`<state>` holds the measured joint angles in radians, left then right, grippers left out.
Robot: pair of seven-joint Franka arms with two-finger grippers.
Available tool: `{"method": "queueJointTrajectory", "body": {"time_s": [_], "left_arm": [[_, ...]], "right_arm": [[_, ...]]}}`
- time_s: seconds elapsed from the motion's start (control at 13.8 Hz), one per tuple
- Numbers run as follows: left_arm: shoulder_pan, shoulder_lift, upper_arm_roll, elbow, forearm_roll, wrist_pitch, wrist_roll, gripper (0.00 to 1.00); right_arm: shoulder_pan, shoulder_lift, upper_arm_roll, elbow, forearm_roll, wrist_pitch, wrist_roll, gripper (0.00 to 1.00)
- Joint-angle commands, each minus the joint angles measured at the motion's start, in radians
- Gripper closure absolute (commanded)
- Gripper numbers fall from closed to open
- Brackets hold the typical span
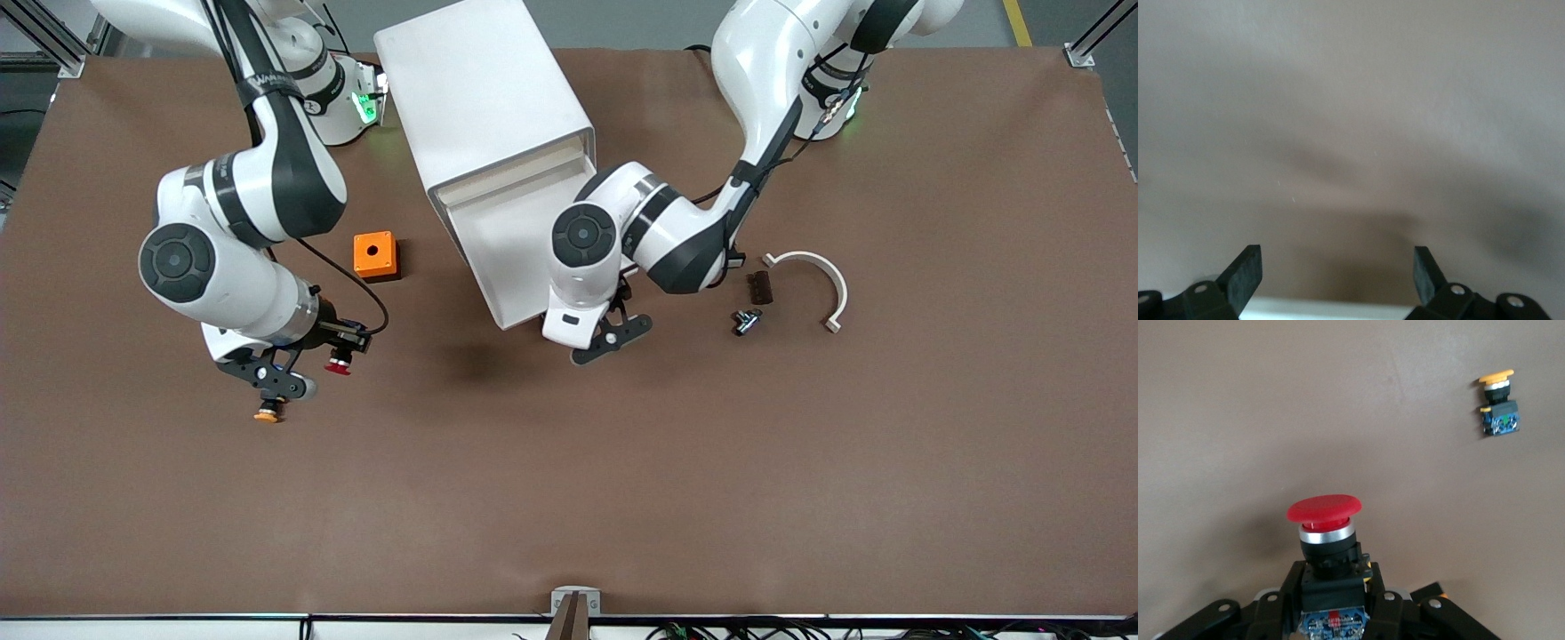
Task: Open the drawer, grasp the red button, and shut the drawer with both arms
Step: 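Carry the red button toward the yellow button while the left gripper reaches the drawer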
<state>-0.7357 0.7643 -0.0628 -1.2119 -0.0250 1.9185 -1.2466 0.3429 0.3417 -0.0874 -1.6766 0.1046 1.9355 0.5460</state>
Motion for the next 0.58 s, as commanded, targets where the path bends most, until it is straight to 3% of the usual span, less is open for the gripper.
{"method": "queueJointTrajectory", "body": {"time_s": [0.0, 0.51], "left_arm": [[-0.042, -0.005, 0.004, -0.001, -0.015, 0.005, -0.031, 0.00], [-0.100, -0.006, 0.003, -0.006, -0.071, 0.005, -0.033, 0.00]], "right_arm": [[-0.041, -0.024, 0.015, -0.064, -0.016, 0.058, -0.070, 1.00], [-0.045, -0.020, 0.017, -0.242, -0.019, 0.304, -0.120, 1.00]]}}
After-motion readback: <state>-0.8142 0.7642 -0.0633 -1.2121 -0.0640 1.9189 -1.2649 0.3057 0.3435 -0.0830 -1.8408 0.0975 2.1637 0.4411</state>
